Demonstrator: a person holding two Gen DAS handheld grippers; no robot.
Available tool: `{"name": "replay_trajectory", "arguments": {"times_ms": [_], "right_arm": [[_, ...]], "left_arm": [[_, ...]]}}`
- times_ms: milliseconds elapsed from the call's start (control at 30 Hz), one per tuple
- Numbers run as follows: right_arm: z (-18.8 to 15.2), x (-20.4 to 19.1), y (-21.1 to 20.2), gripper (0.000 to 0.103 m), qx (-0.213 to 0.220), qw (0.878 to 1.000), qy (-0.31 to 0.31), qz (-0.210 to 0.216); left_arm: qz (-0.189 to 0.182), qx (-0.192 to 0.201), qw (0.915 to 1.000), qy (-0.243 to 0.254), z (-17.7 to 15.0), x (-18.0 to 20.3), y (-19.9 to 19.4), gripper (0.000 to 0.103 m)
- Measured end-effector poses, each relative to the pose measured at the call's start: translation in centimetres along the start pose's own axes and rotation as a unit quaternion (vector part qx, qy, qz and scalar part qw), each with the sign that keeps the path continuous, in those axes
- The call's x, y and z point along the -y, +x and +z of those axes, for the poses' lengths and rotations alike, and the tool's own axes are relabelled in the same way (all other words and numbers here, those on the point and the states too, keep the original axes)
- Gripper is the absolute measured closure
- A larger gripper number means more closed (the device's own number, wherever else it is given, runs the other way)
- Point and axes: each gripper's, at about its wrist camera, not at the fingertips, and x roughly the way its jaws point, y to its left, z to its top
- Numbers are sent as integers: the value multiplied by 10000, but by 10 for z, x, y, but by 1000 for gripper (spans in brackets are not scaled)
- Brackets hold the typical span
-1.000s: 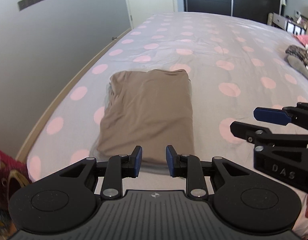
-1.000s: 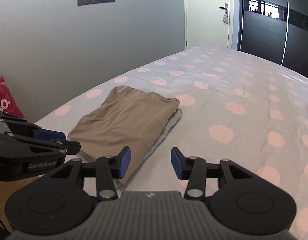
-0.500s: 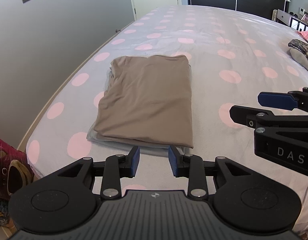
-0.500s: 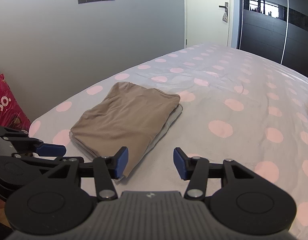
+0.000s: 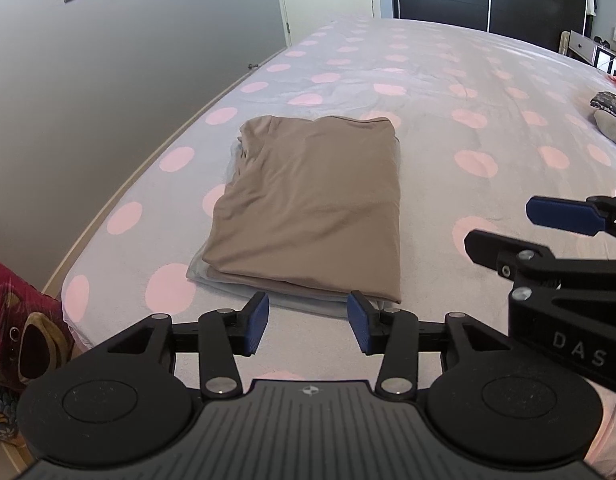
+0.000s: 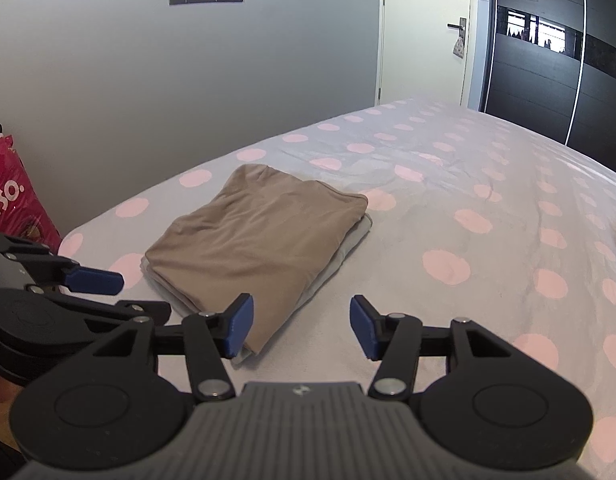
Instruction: Fold clothes
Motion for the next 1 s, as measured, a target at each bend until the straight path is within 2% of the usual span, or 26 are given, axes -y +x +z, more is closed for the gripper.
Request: {"name": "replay_trajectory", "arguments": {"times_ms": [300,433,533,1000], "right_arm": [[-7,5,9,46,-196,9997,115,-72],[-7,4,10,45,-204,9997,116,-119],[-8,4,11,45,-216,9996,127,-136],[-8,4,12,43,-216,9994,185,-170]], "left_arm": [[-31,-67,10000,37,-1,1,1,60],[33,-60,9999,105,1,5,1,49],[106,-57,9998,127,-2,8,1,47],[220,-45,9996,198,-3,10,0,46]]}}
